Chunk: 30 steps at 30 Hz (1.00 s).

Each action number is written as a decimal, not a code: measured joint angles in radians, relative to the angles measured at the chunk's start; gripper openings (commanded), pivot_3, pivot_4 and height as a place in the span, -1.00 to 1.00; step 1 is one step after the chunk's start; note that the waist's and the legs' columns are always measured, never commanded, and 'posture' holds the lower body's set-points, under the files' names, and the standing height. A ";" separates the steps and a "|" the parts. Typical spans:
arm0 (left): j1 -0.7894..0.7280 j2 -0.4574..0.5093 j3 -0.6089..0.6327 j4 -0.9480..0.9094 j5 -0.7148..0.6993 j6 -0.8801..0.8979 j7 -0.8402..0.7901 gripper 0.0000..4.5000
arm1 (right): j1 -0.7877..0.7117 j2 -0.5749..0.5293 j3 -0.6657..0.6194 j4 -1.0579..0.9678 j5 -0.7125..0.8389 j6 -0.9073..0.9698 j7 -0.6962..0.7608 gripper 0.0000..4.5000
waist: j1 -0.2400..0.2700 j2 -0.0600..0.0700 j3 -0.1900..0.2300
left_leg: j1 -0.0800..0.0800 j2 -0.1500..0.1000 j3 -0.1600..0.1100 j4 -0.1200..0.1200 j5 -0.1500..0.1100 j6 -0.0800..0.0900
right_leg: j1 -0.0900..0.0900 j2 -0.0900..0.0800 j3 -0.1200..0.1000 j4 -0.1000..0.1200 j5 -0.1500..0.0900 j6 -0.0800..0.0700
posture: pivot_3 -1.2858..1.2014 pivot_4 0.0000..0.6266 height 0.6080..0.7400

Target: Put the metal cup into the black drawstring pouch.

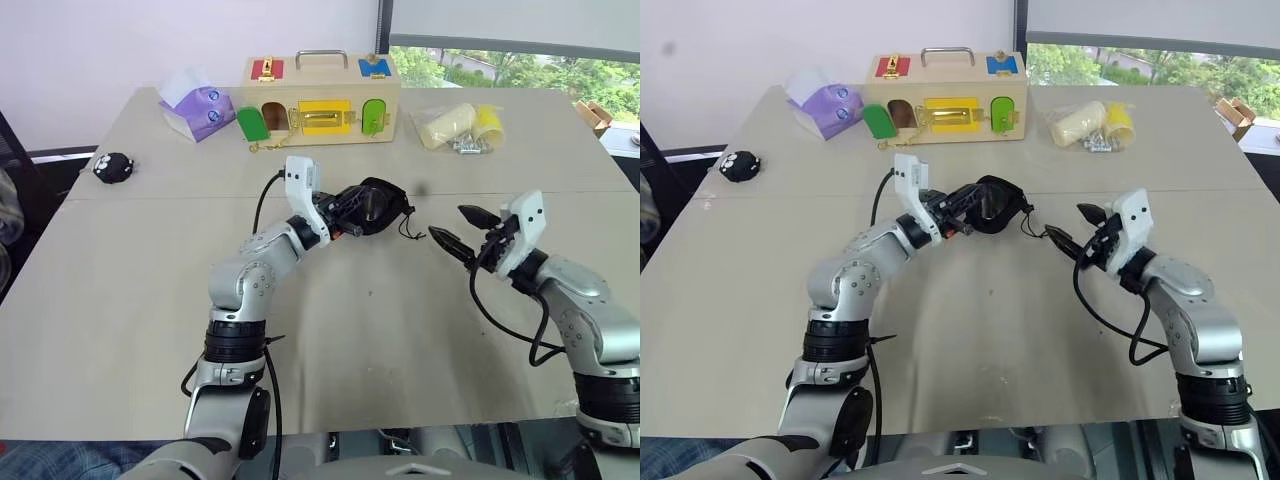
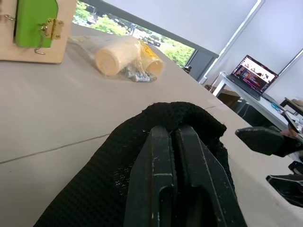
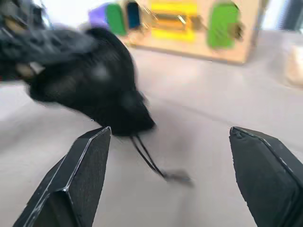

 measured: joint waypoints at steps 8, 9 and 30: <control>-0.001 0.000 -0.001 0.001 0.000 -0.004 0.003 -1.00 | 0.020 -0.008 0.057 0.053 -0.079 -0.058 0.002 0.81 | -0.002 0.000 0.000 | 0.000 0.000 0.000 0.000 0.000 0.000 | 0.000 0.001 0.000 0.000 0.000 0.000 | 0.03 -0.52 1.00; -0.001 0.000 -0.001 0.001 0.000 -0.004 0.004 -1.00 | 0.017 -0.003 0.088 0.065 -0.097 -0.081 0.005 0.81 | -0.002 0.000 0.000 | 0.000 0.000 0.000 0.000 0.000 0.000 | 0.000 0.001 0.000 0.000 0.000 0.000 | 0.03 -0.52 1.00; -0.014 0.000 -0.003 0.003 0.000 -0.005 0.011 -1.00 | -0.261 0.161 0.222 0.594 -0.300 -0.374 -0.067 -0.99 | 0.000 0.000 0.000 | 0.000 0.000 0.000 0.001 0.000 0.000 | 0.000 0.000 0.000 0.001 0.000 0.000 | 0.03 -0.52 1.00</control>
